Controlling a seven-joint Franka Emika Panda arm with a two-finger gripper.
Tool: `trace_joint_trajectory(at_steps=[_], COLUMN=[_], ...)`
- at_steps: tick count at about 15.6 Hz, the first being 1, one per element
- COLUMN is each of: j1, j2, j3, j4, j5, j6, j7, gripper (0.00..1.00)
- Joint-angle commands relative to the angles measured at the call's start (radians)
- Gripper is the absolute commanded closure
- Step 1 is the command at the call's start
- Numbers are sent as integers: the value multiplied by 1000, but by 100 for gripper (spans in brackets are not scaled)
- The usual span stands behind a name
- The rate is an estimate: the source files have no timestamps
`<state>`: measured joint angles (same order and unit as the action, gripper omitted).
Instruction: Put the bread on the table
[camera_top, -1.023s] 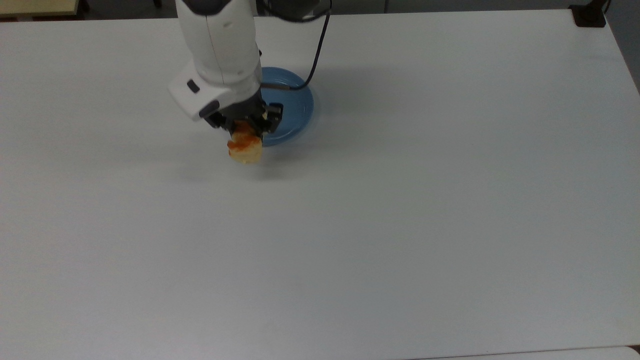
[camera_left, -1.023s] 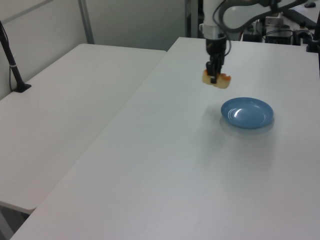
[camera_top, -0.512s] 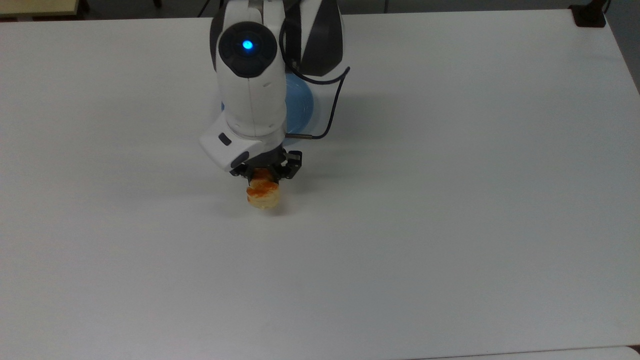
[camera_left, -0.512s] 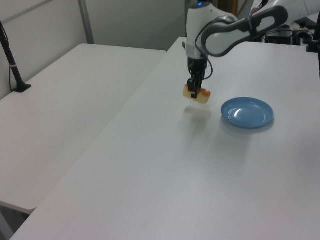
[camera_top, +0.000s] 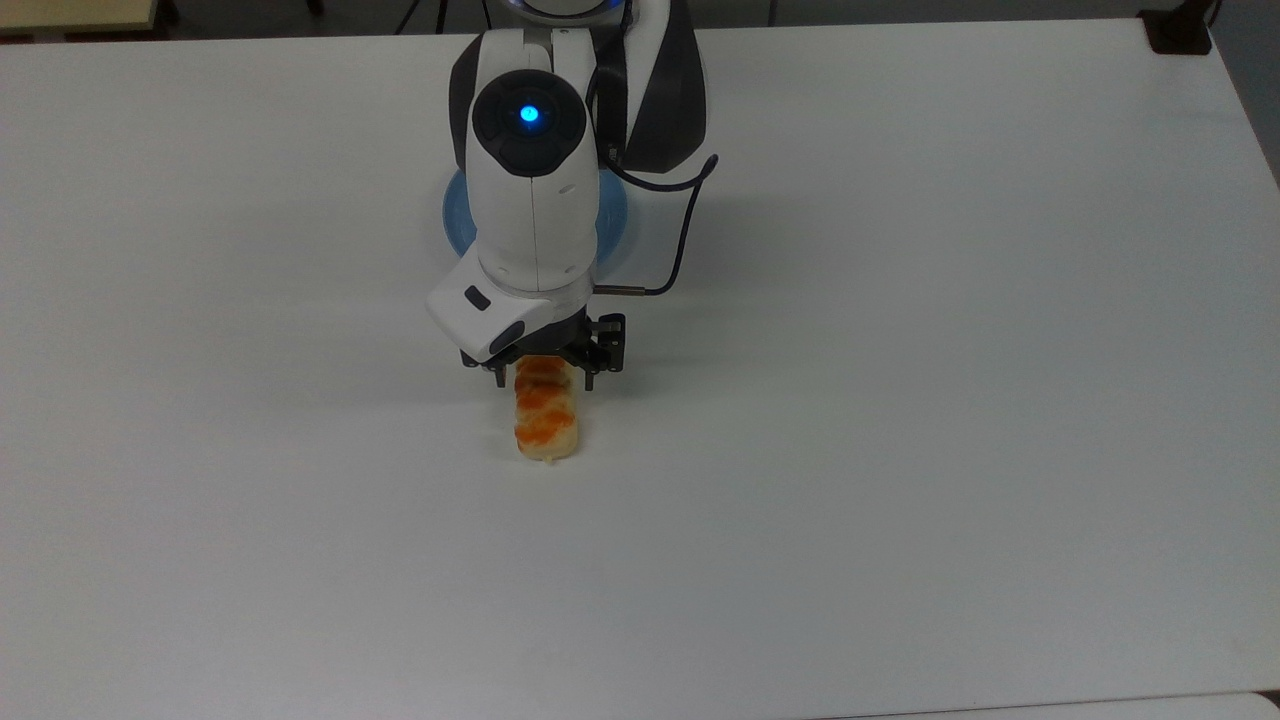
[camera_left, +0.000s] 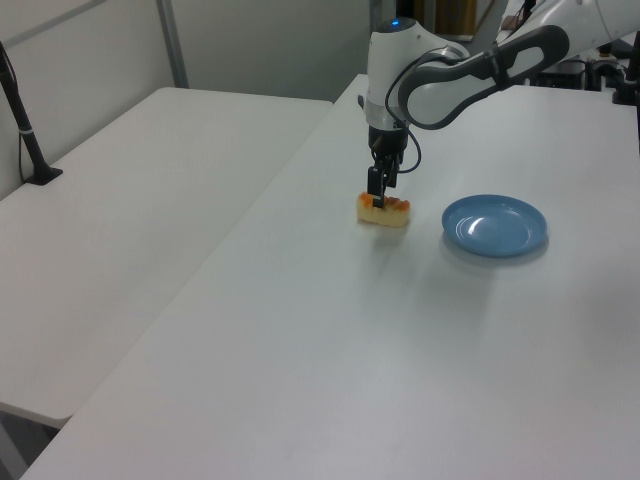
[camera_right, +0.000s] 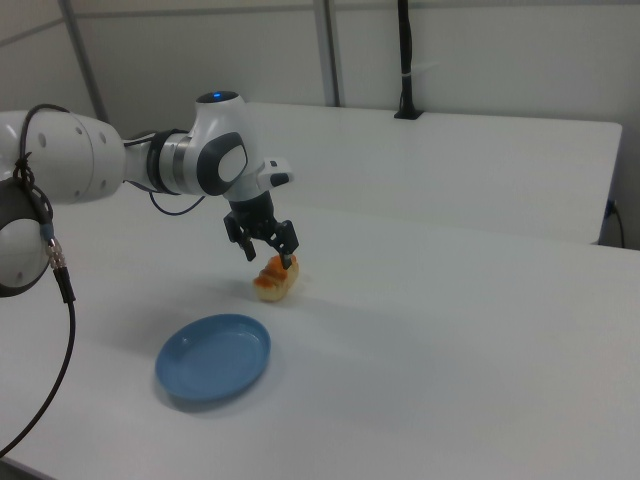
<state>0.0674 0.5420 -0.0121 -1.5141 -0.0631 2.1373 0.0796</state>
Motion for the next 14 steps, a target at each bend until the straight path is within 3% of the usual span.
trace_joint_trajectory(at_steps=[1, 9, 14], j1=[19, 55, 45], j2=[-20, -244, -395], j3=[-20, -14, -16], j4=[22, 17, -11], j5=[-4, -8, -9], j6=[-2, -275, -440], j7=[14, 48, 149], gripper=[0, 0, 0])
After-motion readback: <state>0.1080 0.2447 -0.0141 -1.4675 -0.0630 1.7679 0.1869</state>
